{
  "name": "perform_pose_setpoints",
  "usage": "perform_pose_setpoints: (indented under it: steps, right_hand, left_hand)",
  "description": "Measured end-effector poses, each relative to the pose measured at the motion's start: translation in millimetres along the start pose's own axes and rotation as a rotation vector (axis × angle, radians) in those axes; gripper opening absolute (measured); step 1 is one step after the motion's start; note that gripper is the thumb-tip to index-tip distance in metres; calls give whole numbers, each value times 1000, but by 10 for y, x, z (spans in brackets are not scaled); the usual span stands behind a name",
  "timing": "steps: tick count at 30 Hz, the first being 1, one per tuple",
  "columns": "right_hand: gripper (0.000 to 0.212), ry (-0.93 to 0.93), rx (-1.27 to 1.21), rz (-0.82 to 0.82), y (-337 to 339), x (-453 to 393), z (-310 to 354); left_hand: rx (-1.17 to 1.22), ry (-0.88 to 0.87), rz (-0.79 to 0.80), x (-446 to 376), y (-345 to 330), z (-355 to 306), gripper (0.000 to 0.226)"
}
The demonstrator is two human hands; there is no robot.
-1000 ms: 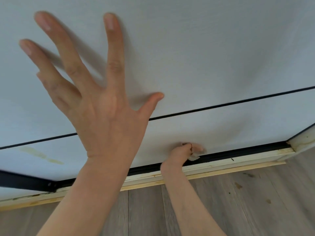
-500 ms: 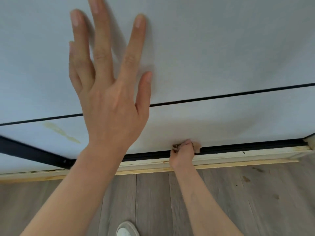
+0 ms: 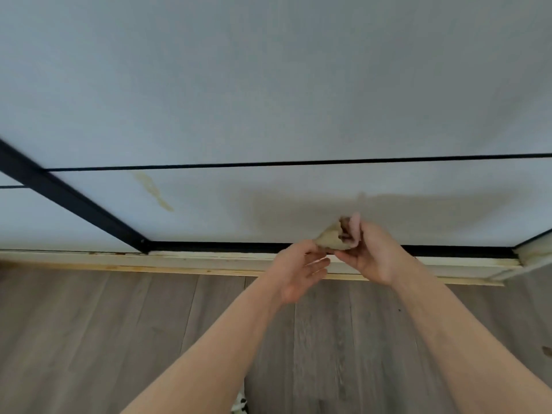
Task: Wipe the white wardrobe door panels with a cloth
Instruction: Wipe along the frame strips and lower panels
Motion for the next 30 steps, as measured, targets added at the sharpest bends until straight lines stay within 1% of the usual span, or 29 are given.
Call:
perform_pose_setpoints:
  steps: [1,2,3,4,5,6,7,8,9,10,11,13,15,17,18,19,20,22,23,24,26,27,28,30]
  right_hand:
    - [26,15,69,26,-7,64,65]
    - [23,39,206,19,21,118,143]
    - [18,93,404,-23,61,143,250]
    - [19,179,653,-89,108,165,407]
    - [22,316,896,-175,143,203,600]
    - [21,503,1032,-241,121,283,815]
    - [19,698,1037,-241,43,405,998]
    - [17,870,981,-183,-71,546,1109]
    - [15,1015,926,-128,-172,657,1196]
    - [12,1124,894,-94,-257,726,1255]
    - [11,1197,885,-89,-302,735,1290]
    - [14,1219,856,-107,-291,642,1333]
    - [19,1200,772,-130,-225,536,1347]
    - [23,1228,710,-152,-187,480,1358]
    - [24,1239,687,-150,-195,492,1354]
    - [24,1246,665,-145,-199,490,1348]
    - [25,1254,648,-142,-196,472,1350]
    - [25,1265,651,-145,-189,464,1342]
    - [25,1270,668,-151,-183,451,1338]
    - [24,1262,681,-155,-167,448,1313]
    - [23,1214,669,-153,-126,427,1258]
    - [23,1195,677,-150,-110,418,1243]
    - [24,1182,690,-147,-93,413,1244]
    - [25,1164,690,-147,-87,400,1254]
  left_hand:
    - [67,-45,17,-15,-65,-19,18]
    - [119,-78,15,-20,-143,-46,22]
    - [151,-103,-3,-36,-173,-85,27]
    - [165,-124,-55,-82,-151,-110,30]
    - [162,-148,-132,-121,-91,-113,29]
    - [147,-168,-230,-154,-11,-108,24]
    - [135,-184,-327,-176,74,-89,18]
    - [136,-196,-402,-188,161,-51,14]
    - [146,-210,-439,-223,212,-15,13]
    - [167,-235,-429,-244,196,-7,14]
    - [186,-292,-380,-266,112,-56,15]
    - [202,-491,-270,-276,-167,-292,18]
    - [195,-719,-217,-195,-481,-566,19]
    - [98,-892,-236,-129,-655,-677,22]
    - [27,-936,-269,-148,-661,-652,27]
    - [-12,-930,-303,-236,-616,-578,29]
    - [-14,-867,-336,-384,-538,-471,31]
    - [49,-677,-402,-616,-371,-236,35]
    - [134,-579,-441,-725,-259,-139,36]
    - [266,-488,-466,-820,-150,-39,32]
    - [461,-365,-462,-891,-4,43,23]
    - [461,-370,-458,-871,9,4,24]
    - [390,-428,-453,-797,-39,-88,26]
    - [148,-673,-418,-504,-299,-387,26]
Point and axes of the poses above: each hand's wrist, its own x-axis away from the middle knuckle, its own y-axis out of the back of the hand, z = x × y, the point moved 5 cm from there along -x, towards the middle knuckle, and after that the axes turned 3 degrees about z, right-handed, at the moved point
